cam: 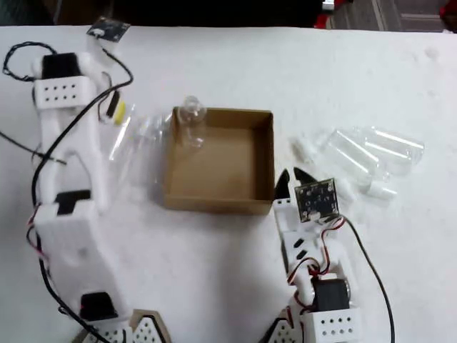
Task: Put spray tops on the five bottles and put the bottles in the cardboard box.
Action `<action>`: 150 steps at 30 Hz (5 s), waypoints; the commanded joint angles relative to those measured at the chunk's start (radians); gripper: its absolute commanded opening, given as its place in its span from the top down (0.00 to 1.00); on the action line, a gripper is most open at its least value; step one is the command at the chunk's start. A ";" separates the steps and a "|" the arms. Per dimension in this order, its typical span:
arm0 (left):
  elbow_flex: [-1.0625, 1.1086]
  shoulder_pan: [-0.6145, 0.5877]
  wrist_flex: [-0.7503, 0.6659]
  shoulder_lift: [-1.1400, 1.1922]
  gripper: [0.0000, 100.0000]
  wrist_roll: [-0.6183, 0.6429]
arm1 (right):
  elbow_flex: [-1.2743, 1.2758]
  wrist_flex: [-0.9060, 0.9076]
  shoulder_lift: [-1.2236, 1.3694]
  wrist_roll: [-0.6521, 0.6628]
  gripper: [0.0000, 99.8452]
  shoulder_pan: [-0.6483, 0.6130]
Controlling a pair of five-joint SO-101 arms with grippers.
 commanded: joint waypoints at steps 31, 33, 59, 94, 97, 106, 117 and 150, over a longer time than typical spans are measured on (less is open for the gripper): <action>-0.681 0.065 -0.193 0.638 0.86 0.012 | 0.009 -0.005 0.001 0.012 0.96 0.008; -0.652 0.064 -0.213 0.638 0.86 0.012 | 0.009 -0.005 0.001 0.012 0.96 0.008; -0.574 0.064 -0.229 0.633 0.86 0.020 | 0.009 -0.005 0.002 0.012 0.96 0.008; -0.733 0.074 0.135 -0.041 0.98 0.106 | 0.009 -0.005 -0.002 0.012 0.96 0.008; -0.543 0.082 0.135 -0.223 0.98 0.172 | 0.009 -0.005 -0.002 0.012 0.96 0.008; 0.241 0.217 0.107 -0.862 0.98 0.173 | 0.009 -0.004 -0.002 0.012 0.96 0.008; 1.053 0.262 -0.377 -1.494 0.98 0.181 | 0.009 -0.004 0.001 0.012 0.96 0.008; 2.240 0.291 -1.083 -2.454 0.98 0.183 | 0.009 -0.004 0.002 0.014 0.96 0.007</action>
